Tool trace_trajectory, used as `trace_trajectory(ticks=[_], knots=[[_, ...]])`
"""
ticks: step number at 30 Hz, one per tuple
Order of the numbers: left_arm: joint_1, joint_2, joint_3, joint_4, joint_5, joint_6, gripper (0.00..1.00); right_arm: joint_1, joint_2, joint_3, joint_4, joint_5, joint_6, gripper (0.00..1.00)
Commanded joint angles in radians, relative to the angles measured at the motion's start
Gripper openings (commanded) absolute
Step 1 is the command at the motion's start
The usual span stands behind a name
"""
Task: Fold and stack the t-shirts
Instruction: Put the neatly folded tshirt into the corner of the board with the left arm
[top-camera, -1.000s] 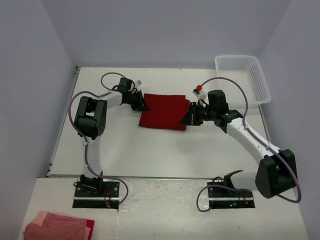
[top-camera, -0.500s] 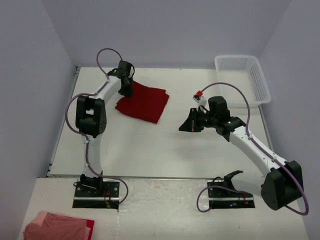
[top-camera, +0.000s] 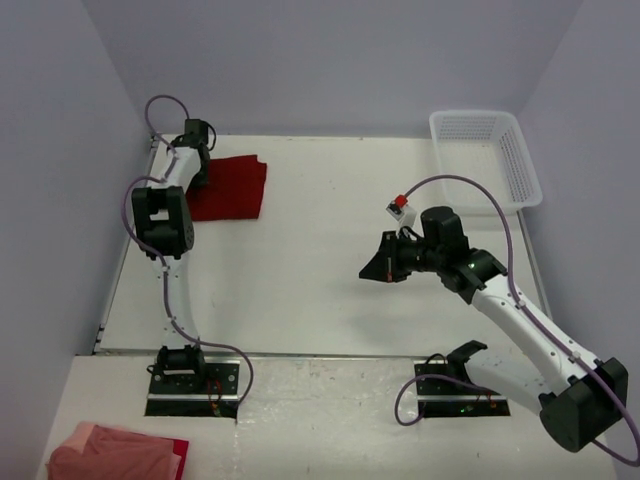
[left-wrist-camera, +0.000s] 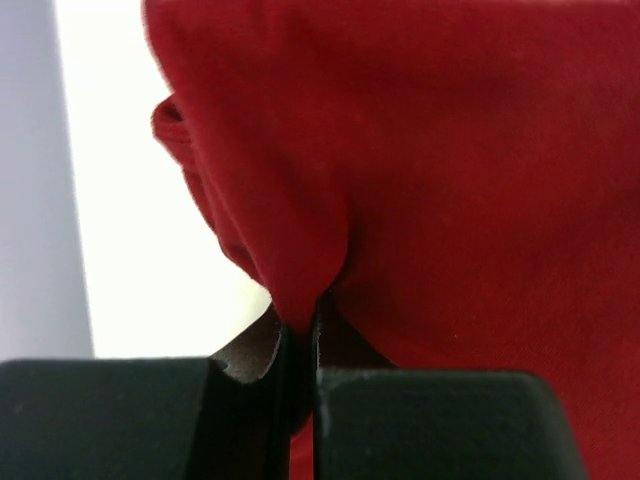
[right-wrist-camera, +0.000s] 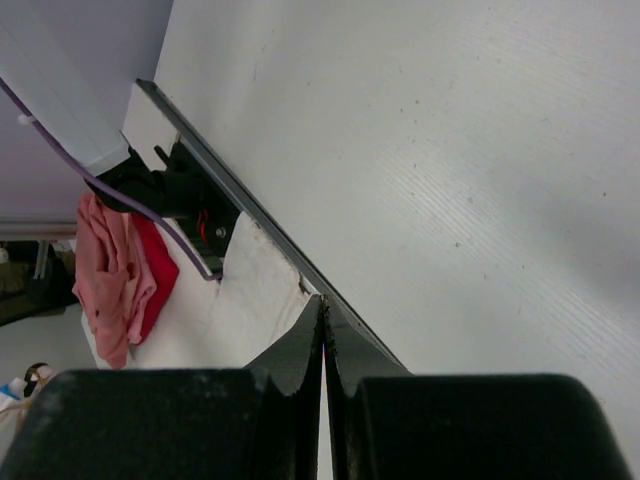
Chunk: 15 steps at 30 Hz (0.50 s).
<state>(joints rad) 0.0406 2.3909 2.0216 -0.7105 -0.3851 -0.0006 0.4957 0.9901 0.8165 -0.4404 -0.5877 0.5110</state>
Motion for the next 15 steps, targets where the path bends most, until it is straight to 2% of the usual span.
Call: trace_trajectory(ticks=[1, 7, 11, 15], knots=[[0.021, 0.029, 0.089, 0.086, -0.092, 0.069, 0.0, 0.01, -0.004, -0.002, -0.024, -0.009, -0.015, 0.0], [0.041, 0.123, 0.198, 0.209, -0.195, 0.158, 0.0, 0.032, 0.018, -0.039, -0.007, -0.014, -0.009, 0.0], [0.07, 0.159, 0.272, 0.272, -0.173, 0.203, 0.0, 0.035, 0.015, -0.031, -0.027, 0.002, -0.019, 0.0], [0.116, 0.194, 0.31, 0.29, -0.152, 0.172, 0.0, 0.035, 0.019, -0.04, -0.029, 0.022, -0.025, 0.0]])
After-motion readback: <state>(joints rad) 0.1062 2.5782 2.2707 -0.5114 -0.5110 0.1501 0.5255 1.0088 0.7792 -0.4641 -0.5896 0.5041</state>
